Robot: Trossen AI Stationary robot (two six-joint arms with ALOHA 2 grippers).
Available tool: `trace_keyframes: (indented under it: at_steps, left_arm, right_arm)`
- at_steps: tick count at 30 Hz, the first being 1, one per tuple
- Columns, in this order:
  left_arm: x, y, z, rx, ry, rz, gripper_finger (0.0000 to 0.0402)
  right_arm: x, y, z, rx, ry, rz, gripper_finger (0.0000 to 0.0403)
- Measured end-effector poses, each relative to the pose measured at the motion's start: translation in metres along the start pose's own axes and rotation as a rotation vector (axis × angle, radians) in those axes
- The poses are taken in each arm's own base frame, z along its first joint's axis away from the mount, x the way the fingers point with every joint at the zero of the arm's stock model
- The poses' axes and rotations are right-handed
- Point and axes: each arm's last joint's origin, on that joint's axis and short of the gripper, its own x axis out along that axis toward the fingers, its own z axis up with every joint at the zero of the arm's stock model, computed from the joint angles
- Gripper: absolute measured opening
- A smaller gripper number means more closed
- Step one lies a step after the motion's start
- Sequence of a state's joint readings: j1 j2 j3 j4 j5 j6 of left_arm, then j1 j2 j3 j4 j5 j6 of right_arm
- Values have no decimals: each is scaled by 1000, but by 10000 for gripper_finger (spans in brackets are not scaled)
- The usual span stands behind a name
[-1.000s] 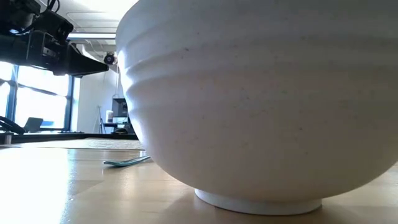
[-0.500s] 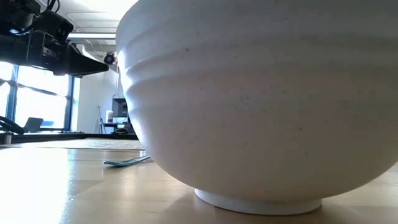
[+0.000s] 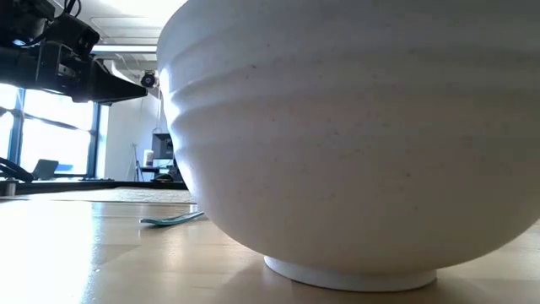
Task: Pick & Place Utensil
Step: Put the white bowl on the gray mat
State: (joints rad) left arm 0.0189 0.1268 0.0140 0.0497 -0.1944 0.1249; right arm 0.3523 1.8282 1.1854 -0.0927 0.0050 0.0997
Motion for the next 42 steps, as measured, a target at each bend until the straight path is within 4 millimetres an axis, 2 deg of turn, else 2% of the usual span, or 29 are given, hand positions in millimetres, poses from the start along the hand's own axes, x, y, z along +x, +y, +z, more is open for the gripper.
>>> trace_keyframes:
  at_steps: [6, 14, 19, 24, 42]
  left_arm:
    - [0, 0, 0, 0, 0, 1, 24]
    - [0, 0, 0, 0, 0, 0, 24]
    - [0, 0, 0, 0, 0, 0, 24]
    - [0, 0, 0, 0, 0, 0, 24]
    - [0, 0, 0, 0, 0, 0, 24]
  right_arm:
    - [3, 1, -1, 3, 5, 2, 142]
    - [31, 4, 12, -29, 113, 57, 142]
    - [36, 4, 15, -31, 156, 48, 142]
    - [37, 4, 9, -35, 180, 44, 140]
    - [37, 4, 9, -25, 177, 54, 65]
